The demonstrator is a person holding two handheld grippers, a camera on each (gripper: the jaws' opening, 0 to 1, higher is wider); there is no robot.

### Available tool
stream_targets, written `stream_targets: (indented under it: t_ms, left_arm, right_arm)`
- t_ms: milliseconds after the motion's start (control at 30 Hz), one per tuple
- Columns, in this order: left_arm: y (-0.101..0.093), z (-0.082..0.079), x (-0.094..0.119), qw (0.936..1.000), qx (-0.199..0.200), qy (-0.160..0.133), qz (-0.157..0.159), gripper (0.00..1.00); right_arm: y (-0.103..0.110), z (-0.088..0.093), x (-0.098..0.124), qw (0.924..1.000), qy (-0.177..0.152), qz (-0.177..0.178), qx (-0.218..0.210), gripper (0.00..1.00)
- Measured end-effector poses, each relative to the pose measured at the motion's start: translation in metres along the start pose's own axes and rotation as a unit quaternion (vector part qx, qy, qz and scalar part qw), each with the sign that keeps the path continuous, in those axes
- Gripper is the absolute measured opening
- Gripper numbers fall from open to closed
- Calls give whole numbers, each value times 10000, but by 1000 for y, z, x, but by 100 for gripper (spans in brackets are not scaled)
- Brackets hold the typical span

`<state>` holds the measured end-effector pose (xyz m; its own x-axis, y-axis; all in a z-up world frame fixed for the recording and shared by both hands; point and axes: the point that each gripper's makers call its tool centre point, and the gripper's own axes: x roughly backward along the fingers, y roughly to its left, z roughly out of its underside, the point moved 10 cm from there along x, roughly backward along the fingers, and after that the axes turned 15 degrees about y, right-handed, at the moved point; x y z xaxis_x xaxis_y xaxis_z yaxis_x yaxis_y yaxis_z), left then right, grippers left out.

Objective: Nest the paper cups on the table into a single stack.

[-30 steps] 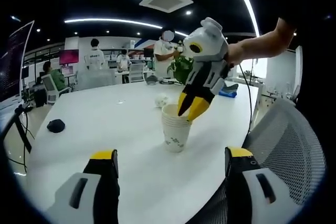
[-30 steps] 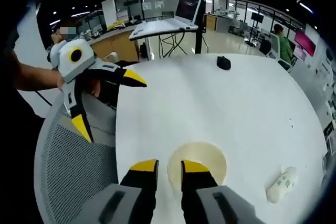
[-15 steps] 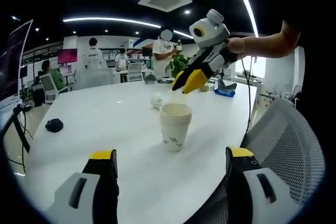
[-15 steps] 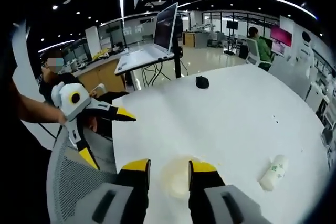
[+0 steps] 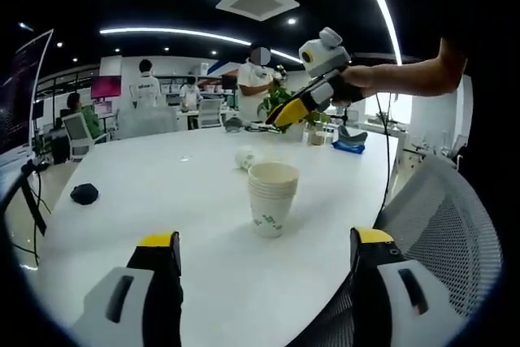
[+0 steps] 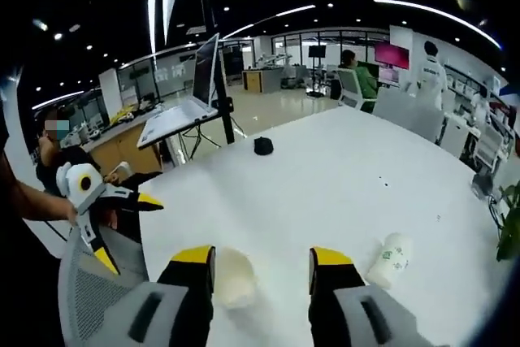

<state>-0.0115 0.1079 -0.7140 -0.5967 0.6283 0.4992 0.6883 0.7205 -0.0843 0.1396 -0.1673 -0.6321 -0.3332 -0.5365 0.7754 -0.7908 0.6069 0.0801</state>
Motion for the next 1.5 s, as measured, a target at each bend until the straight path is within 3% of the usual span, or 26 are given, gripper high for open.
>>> stream_targets:
  t_ms: [333, 667, 1167, 1500]
  left_arm:
    - [-1, 0, -1, 10000, -6, 24, 45, 87]
    - [-1, 1, -3, 9999, -25, 108, 62, 87]
    - [-2, 3, -5, 9997, -39, 247, 31, 87]
    - [0, 5, -5, 9994, -9, 346, -14, 86]
  right_arm:
    - [-44, 17, -7, 9959, -267, 717, -473, 53]
    - [-84, 36, -29, 9889, -188, 1139, -939, 56]
    - [-118, 37, -66, 9713, -338, 1906, -1379, 56]
    - [-143, 44, -87, 9587, -2, 2247, -1744, 54]
